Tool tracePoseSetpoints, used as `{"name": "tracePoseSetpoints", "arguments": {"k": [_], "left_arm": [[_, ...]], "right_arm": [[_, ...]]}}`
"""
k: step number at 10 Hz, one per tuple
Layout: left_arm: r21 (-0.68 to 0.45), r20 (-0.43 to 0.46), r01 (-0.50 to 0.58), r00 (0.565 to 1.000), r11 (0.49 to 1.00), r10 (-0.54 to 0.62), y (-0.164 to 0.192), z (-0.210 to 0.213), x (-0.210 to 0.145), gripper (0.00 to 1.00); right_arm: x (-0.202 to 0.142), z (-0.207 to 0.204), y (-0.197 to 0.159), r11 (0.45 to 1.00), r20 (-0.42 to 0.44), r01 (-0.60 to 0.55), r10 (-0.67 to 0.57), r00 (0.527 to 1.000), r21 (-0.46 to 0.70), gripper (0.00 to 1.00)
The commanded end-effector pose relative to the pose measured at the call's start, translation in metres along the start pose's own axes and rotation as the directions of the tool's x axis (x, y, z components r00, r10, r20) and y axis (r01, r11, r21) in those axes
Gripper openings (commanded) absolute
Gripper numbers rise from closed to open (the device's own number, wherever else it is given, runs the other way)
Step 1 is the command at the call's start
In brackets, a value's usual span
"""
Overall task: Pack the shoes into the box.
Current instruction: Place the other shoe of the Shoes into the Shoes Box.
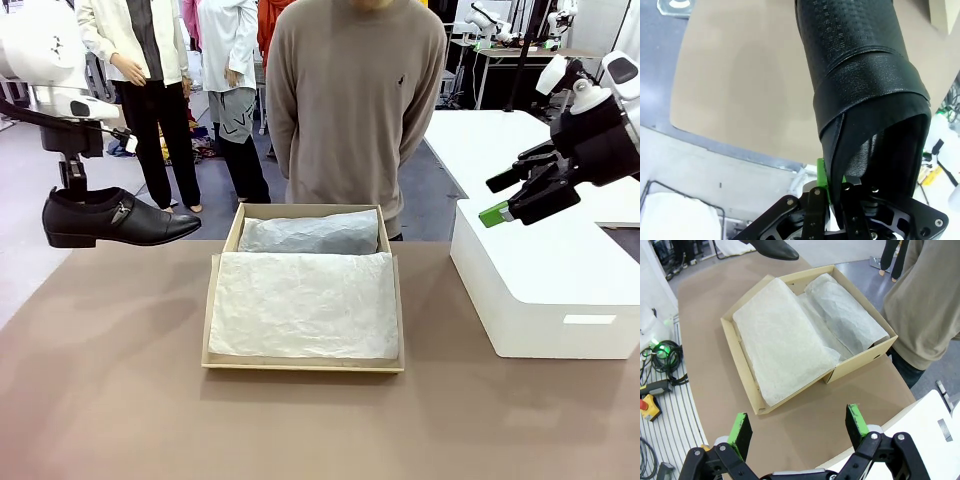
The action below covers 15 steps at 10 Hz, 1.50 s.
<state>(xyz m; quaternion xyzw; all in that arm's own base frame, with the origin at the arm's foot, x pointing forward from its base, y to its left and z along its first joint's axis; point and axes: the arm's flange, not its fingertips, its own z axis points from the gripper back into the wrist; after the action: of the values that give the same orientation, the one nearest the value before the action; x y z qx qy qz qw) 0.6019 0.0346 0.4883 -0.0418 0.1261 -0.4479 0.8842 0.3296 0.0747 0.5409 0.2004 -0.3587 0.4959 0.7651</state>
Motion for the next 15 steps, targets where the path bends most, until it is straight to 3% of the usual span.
{"name": "tracePoseSetpoints", "arguments": {"k": [1, 2, 3, 5, 7, 9, 10, 11, 15], "left_arm": [[0.008, -0.034, -0.192, 0.981, 0.981, 0.192, -0.023, 0.019, 0.002, 0.00], [0.076, -0.046, -0.281, 0.958, 0.957, 0.284, -0.039, 0.030, 0.006, 0.00], [0.065, -0.040, -0.356, 0.933, 0.932, 0.359, -0.054, 0.044, 0.011, 0.00], [-0.045, -0.080, -0.511, 0.858, 0.858, 0.507, -0.067, 0.057, 0.019, 0.00], [-0.071, -0.077, -0.663, 0.749, 0.745, 0.658, -0.082, 0.062, 0.028, 0.00], [-0.079, 0.019, -0.764, 0.641, 0.641, 0.767, -0.100, 0.069, 0.029, 0.00], [-0.074, 0.019, -0.764, 0.642, 0.641, 0.767, -0.100, 0.070, 0.027, 0.00], [-0.075, -0.048, -0.713, 0.701, 0.697, 0.712, -0.090, 0.063, 0.030, 0.00], [-0.075, -0.048, -0.713, 0.701, 0.697, 0.712, -0.090, 0.063, 0.030, 0.00]], "right_arm": [[0.001, -0.001, -0.004, 1.000, 0.028, -0.021, 0.021, 0.999, 0.016, 1.00], [0.001, -0.001, -0.004, 1.000, 0.028, -0.021, 0.021, 0.999, 0.016, 1.00], [0.001, -0.001, -0.004, 1.000, 0.028, -0.021, 0.021, 0.999, 0.016, 1.00], [0.001, -0.001, -0.004, 1.000, 0.028, -0.021, 0.021, 0.999, 0.016, 1.00], [0.001, -0.001, -0.004, 1.000, 0.028, -0.021, 0.021, 0.999, 0.016, 1.00], [0.001, -0.001, -0.004, 1.000, 0.028, -0.021, 0.021, 0.999, 0.016, 1.00], [0.001, -0.001, -0.004, 1.000, 0.028, -0.021, 0.021, 0.999, 0.016, 1.00], [0.001, -0.001, -0.004, 1.000, 0.028, -0.021, 0.021, 0.999, 0.016, 1.00], [0.001, -0.001, -0.004, 1.000, 0.028, -0.021, 0.021, 0.999, 0.016, 1.00]]}}
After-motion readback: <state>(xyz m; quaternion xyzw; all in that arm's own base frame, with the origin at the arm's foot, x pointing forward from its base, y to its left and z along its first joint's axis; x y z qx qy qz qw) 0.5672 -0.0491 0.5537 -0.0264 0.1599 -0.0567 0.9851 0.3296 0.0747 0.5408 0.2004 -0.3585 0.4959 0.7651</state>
